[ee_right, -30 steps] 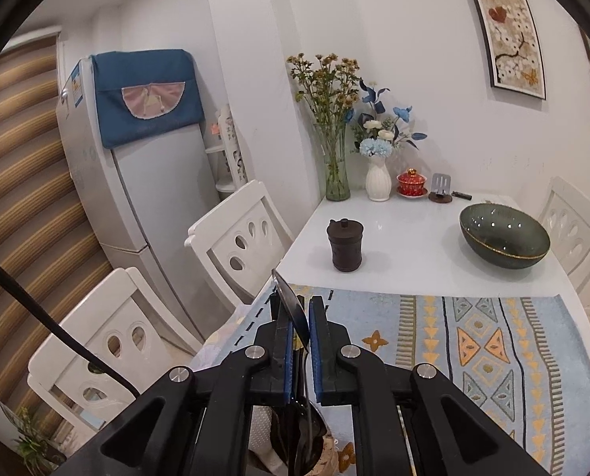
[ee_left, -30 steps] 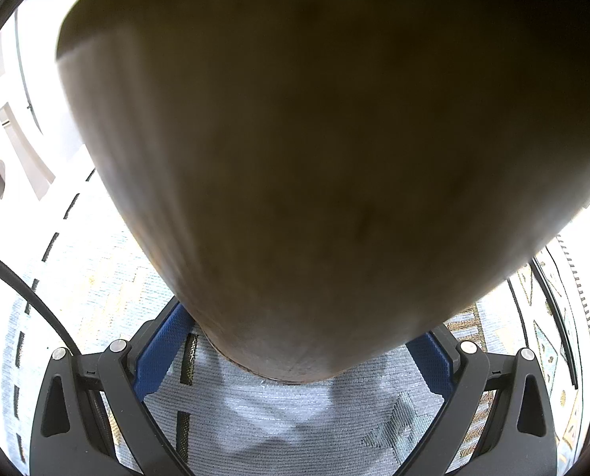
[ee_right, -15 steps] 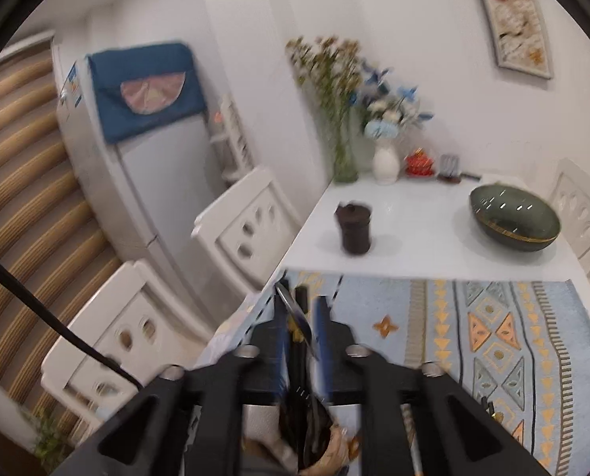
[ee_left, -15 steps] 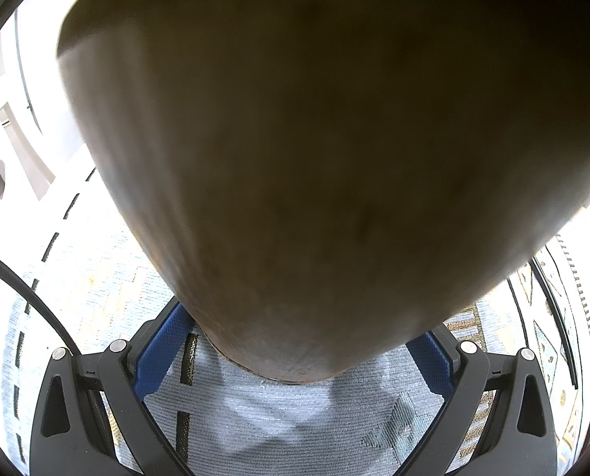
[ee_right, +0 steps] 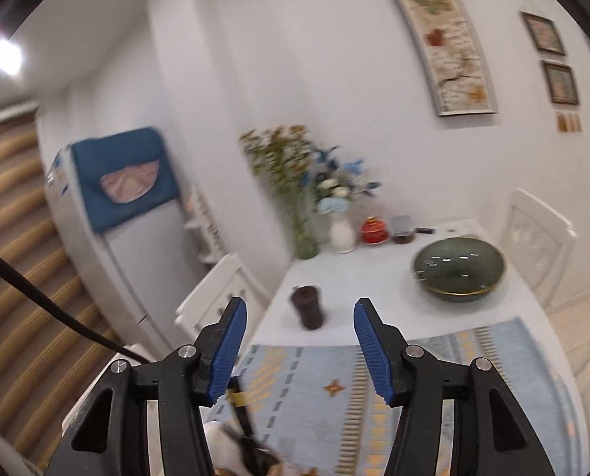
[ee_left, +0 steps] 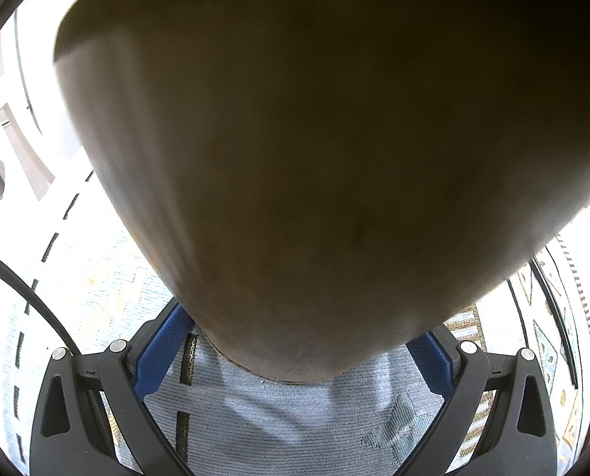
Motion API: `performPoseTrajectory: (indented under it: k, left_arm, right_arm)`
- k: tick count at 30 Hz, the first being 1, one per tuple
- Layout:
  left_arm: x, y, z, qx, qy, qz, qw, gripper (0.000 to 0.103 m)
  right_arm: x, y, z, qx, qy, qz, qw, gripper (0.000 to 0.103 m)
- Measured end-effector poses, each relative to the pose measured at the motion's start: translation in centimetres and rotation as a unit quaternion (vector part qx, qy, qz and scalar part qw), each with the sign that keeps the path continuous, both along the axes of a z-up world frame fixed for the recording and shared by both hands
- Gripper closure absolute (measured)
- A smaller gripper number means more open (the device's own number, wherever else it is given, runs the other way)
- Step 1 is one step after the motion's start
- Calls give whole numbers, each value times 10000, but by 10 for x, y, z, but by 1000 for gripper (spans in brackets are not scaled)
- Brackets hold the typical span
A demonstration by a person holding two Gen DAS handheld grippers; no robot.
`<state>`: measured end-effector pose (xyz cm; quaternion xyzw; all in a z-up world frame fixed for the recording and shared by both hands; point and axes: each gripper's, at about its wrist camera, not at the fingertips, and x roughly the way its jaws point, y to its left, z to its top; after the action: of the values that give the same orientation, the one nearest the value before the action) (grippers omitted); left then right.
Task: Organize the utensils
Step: 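Move the open right tool down to the black chopsticks on the rug, then grasp the pair of black chopsticks with the right tool and lift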
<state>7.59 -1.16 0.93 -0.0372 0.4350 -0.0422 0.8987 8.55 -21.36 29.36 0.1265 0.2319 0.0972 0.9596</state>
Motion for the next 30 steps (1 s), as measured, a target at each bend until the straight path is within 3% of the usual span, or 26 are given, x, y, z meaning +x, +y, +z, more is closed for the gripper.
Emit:
performPoseTrajectory:
  k: [4, 7, 9, 13, 20, 30]
  left_arm:
    - [0, 0, 0, 0, 0, 0, 10000, 3]
    - [0, 0, 0, 0, 0, 0, 10000, 3]
    - [0, 0, 0, 0, 0, 0, 10000, 3]
    - [0, 0, 0, -1, 0, 0, 10000, 3]
    - [0, 1, 0, -2, -1, 0, 10000, 3]
    - [0, 1, 0, -2, -1, 0, 10000, 3]
  right_arm:
    - [4, -35, -24, -159, 661, -342, 9971, 48]
    - [16, -52, -64, -215, 1642, -335, 9856, 57]
    - [26, -57, -102, -372, 2414, -352, 9691, 69]
    - [35, -67, -167, -401, 3373, -300, 9401, 78]
    - [54, -81, -242, -545, 4199, -205, 9057, 88]
    - [71, -79, -280, -920, 4604, 107, 8829, 88]
